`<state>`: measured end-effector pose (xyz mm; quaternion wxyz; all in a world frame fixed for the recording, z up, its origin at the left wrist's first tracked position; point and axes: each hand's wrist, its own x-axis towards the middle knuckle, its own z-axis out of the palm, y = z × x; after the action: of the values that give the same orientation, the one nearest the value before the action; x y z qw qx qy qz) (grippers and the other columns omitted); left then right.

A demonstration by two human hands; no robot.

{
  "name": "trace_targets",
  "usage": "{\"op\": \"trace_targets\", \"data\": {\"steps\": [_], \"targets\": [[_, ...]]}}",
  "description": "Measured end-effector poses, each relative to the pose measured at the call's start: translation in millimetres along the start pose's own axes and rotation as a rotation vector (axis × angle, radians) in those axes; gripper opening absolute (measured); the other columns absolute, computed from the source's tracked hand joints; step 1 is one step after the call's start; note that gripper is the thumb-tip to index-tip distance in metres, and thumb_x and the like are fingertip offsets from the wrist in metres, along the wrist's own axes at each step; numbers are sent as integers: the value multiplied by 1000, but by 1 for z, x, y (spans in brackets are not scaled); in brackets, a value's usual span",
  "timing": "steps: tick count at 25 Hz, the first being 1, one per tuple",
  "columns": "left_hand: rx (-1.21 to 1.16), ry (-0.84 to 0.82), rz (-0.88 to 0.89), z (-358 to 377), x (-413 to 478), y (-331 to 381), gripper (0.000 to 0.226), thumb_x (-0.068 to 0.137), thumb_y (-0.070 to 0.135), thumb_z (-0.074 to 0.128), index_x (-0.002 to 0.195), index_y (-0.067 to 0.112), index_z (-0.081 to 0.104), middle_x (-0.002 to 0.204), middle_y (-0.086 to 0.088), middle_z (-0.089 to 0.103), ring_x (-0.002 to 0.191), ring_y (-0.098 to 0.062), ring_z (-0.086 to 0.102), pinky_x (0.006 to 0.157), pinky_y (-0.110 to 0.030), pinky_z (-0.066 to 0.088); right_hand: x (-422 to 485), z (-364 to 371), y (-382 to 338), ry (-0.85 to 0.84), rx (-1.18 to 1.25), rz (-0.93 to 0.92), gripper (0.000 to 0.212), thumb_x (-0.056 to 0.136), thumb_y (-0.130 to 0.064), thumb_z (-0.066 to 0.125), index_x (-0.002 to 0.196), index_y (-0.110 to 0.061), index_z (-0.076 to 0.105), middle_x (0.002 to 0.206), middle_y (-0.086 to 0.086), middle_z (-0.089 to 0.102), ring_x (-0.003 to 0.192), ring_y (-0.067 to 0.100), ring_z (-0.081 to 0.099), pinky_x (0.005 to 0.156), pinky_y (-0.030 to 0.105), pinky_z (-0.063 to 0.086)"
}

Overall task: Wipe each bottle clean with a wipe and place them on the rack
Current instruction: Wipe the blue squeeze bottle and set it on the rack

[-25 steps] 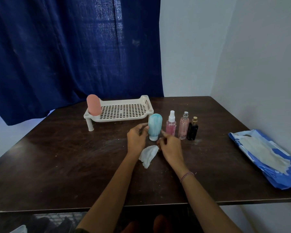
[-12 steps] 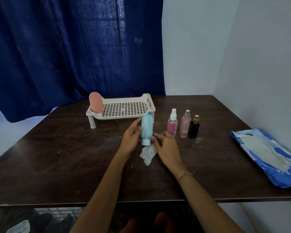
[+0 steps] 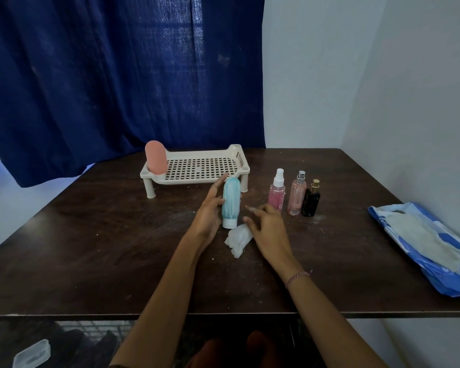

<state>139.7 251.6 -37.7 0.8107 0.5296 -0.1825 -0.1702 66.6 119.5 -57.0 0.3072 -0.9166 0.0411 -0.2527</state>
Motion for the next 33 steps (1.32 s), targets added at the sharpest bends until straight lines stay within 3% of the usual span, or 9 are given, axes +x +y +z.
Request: {"op": "trace_targets", "data": {"steps": [3,6,9,14,17,20,23,27,33], "targets": [[-55,41,-4,-2,0,2,59,88,-6,26,131,30,46,135,-11,50,109,-27,57,90,-37,50,-2,-6,0,33,42,-1,22,90,-18,60,110,-11,67,103,1,59,95,11,56,78,7,36],[-90,71,-3,-5,0,2,59,86,-6,26,130,27,47,131,-15,53,104,-28,58,85,-38,52,-6,-9,-4,-37,69,-57,28,81,-31,71,101,-12,71,97,-2,61,86,5,52,70,2,34],[-115,80,0,-7,1,2,58,86,-4,26,129,27,49,132,-14,53,105,-29,58,74,-35,57,-7,-12,-3,-91,5,-68,42,70,-42,78,101,-14,72,99,-3,62,92,8,52,76,9,34],[-139,87,-15,-8,3,-1,47,93,3,30,131,26,48,135,-17,52,106,-27,59,88,-42,50,-4,-13,-1,-204,-64,-82,35,75,-28,76,106,-14,70,106,1,65,98,15,57,86,24,42],[-129,79,-9,-8,2,-2,40,100,17,31,138,23,43,134,-17,53,108,-27,59,91,-43,49,-4,-15,-2,-120,-52,-81,27,79,-20,72,105,-16,71,104,-1,67,91,10,60,82,18,44],[-90,66,20,-6,2,-2,39,102,22,29,140,21,40,135,-13,52,110,-27,58,95,-43,47,-3,-21,-4,109,253,21,25,80,-14,71,105,-18,70,104,-6,69,86,-6,59,79,12,49],[-59,57,22,-3,2,0,35,102,24,30,134,28,45,132,-8,54,108,-20,59,88,-38,52,7,-25,-13,226,423,111,23,84,-13,67,106,-16,70,104,-4,68,86,-7,58,71,8,50],[-85,26,18,-4,1,0,34,102,23,32,128,32,50,131,2,56,113,-15,59,82,-30,54,28,-24,-29,256,414,118,26,86,-18,65,111,-13,68,106,-1,65,89,0,57,83,14,49],[-65,-13,23,-7,1,-3,35,102,18,31,118,30,59,122,4,65,111,-12,62,81,-25,53,41,-9,-41,210,383,66,39,75,-15,76,113,-8,66,112,-1,59,99,7,56,81,6,45]]}}
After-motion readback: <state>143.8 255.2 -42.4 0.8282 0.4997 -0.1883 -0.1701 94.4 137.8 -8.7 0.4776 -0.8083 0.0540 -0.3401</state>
